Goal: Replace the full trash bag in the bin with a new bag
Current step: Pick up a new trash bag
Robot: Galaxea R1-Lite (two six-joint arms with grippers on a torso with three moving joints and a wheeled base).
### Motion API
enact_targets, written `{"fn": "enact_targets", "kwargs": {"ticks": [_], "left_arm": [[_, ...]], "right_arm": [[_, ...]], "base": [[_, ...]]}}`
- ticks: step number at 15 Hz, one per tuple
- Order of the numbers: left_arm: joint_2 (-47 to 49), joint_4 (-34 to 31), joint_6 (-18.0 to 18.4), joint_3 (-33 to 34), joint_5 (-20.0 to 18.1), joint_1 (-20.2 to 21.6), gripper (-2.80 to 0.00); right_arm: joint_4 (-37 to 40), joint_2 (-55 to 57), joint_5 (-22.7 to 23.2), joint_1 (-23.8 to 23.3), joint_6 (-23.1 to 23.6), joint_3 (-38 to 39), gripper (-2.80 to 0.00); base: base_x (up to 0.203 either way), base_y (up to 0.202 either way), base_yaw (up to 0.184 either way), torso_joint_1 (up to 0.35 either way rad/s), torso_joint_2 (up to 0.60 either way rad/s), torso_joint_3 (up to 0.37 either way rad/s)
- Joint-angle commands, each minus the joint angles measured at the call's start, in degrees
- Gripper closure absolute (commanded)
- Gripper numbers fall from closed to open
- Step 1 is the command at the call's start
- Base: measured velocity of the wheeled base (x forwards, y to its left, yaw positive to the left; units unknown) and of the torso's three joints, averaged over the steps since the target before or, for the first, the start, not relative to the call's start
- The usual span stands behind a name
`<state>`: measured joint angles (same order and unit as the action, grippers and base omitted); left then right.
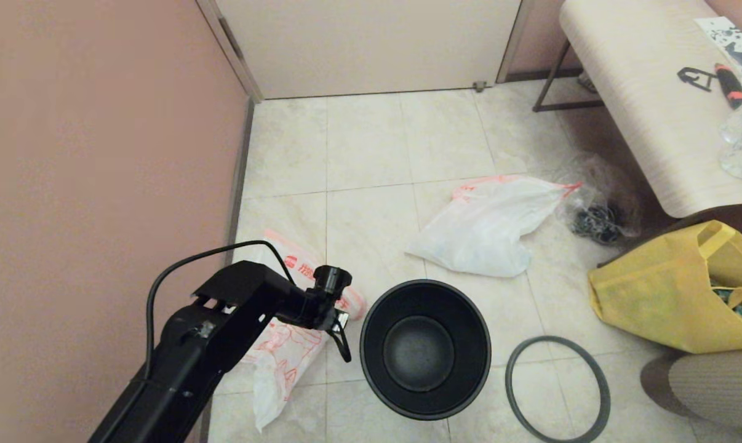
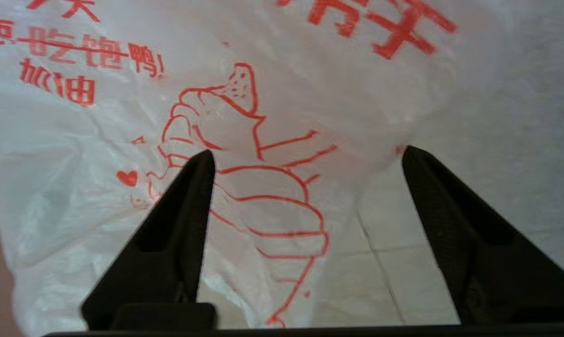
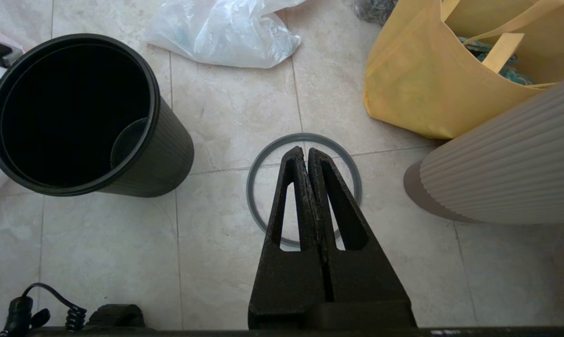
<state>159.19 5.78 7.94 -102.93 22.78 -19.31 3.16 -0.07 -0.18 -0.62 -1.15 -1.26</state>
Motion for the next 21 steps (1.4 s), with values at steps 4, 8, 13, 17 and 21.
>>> {"fn": "enact_targets", "kwargs": {"ticks": [4,8,13,17,21], "left_arm": [[1.99,0.26,0.68,-1.26,0.08,-0.82,-2.8],[5.01,0.64,1.36,-5.36,0.66,-0.81,-2.8],[8.99,5.13,4.35,-8.83,2.68,-0.41,-2.8],[12.34,14.38,10.01,-9.14,5.74,2.13,0.0],[13.25,19.89,13.24,-9.13,6.58,2.87,0.0]], "right_arm": [[0.01,-0.01,0.01,0.01,0.0,-0.06,0.0],[0.01,-0.01,0.01,0.01,0.0,-0.04,0.0],[0.01,-0.01,0.01,0.01,0.0,-0.05,0.0],[0.01,-0.01,0.01,0.01,0.0,0.0,0.0],[0.01,-0.01,0.01,0.01,0.0,0.03,0.0]], "base": [[0.0,0.0,0.0,0.0,0.0,0.0],[0.0,0.0,0.0,0.0,0.0,0.0],[0.0,0.0,0.0,0.0,0.0,0.0],[0.0,0.0,0.0,0.0,0.0,0.0],[0.0,0.0,0.0,0.0,0.0,0.0]]}}
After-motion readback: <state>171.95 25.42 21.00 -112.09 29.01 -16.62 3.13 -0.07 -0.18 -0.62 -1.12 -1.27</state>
